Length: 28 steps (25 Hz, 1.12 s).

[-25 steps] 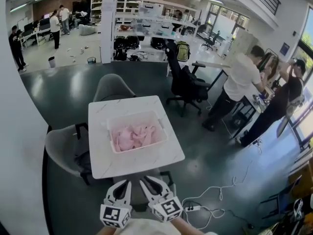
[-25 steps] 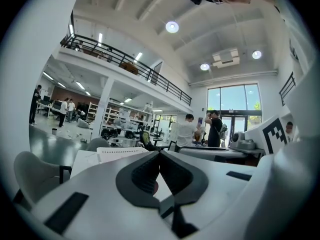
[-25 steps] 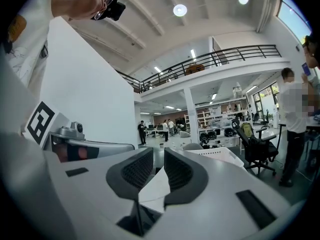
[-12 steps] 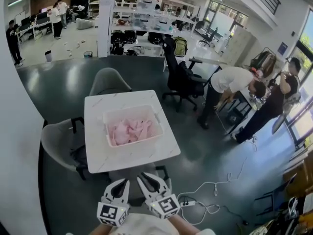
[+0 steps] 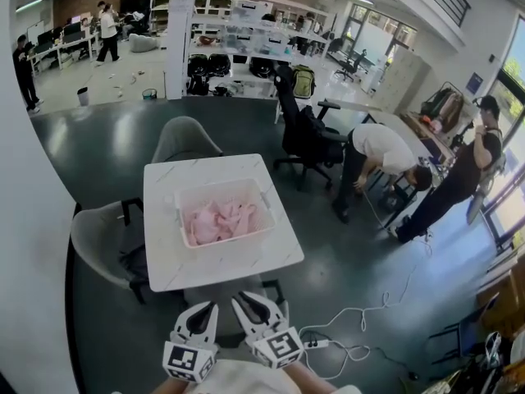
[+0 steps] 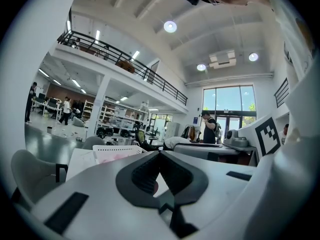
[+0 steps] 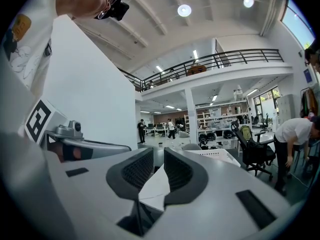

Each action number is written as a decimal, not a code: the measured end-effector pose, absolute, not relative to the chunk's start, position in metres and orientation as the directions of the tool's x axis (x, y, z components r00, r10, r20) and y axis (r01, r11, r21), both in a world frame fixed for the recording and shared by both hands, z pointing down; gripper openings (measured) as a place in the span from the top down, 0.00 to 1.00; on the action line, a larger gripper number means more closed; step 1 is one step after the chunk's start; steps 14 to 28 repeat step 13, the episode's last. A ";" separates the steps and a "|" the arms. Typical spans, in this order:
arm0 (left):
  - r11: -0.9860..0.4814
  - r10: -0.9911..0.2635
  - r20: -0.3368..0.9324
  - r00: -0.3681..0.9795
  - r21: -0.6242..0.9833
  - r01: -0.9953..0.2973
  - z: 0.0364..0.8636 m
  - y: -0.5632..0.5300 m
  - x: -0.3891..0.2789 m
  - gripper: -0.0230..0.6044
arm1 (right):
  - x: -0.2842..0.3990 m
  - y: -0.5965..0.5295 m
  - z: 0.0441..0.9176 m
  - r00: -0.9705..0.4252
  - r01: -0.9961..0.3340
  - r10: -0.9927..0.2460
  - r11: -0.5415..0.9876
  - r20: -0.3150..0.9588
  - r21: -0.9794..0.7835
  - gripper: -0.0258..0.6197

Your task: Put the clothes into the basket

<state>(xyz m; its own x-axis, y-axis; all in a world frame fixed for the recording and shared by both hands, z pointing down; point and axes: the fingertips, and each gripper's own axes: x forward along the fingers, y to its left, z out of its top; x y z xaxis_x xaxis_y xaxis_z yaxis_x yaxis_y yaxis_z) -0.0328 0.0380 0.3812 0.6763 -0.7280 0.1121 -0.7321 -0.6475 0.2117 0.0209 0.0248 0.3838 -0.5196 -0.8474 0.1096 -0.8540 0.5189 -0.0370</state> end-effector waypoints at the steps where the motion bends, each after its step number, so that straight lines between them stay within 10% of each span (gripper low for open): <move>1: -0.647 -0.728 0.114 0.676 0.213 -0.732 0.381 0.040 -0.032 0.95 | 0.021 0.026 0.384 -0.520 -0.854 -0.847 0.519 0.111 -0.038 0.85; 28: -0.663 -0.717 0.107 0.689 0.200 -0.721 0.379 0.046 -0.029 0.95 | 0.022 0.032 0.388 -0.515 -0.857 -0.850 0.513 0.113 -0.051 0.85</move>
